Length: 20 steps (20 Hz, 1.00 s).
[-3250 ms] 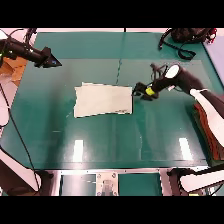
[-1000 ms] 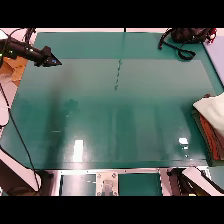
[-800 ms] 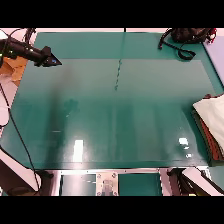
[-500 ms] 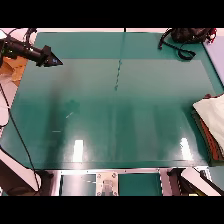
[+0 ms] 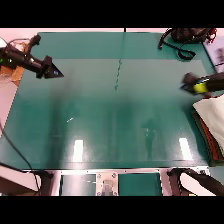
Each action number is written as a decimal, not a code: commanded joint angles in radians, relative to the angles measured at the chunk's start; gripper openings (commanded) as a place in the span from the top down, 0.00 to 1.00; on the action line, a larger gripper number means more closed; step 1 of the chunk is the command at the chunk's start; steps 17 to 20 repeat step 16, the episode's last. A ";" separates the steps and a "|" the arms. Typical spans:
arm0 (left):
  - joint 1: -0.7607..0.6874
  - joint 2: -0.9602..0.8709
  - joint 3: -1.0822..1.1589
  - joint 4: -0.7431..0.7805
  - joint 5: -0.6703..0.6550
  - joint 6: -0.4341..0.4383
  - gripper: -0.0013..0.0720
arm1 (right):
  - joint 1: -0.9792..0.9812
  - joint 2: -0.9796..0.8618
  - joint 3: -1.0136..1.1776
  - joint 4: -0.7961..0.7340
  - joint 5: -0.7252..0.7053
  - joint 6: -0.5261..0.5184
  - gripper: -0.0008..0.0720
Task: Fold the shirts.
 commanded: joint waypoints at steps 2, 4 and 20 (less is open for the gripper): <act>-0.090 0.238 -0.372 0.256 0.213 0.007 0.96 | 0.275 -0.009 -0.199 0.004 -0.194 -0.006 0.97; -0.149 0.295 -0.445 0.354 0.282 -0.009 0.96 | 0.290 -0.029 -0.202 0.007 -0.197 -0.007 0.97; -0.231 0.306 -0.458 0.409 0.262 -0.024 0.95 | 0.290 -0.034 -0.202 0.006 -0.197 -0.007 0.97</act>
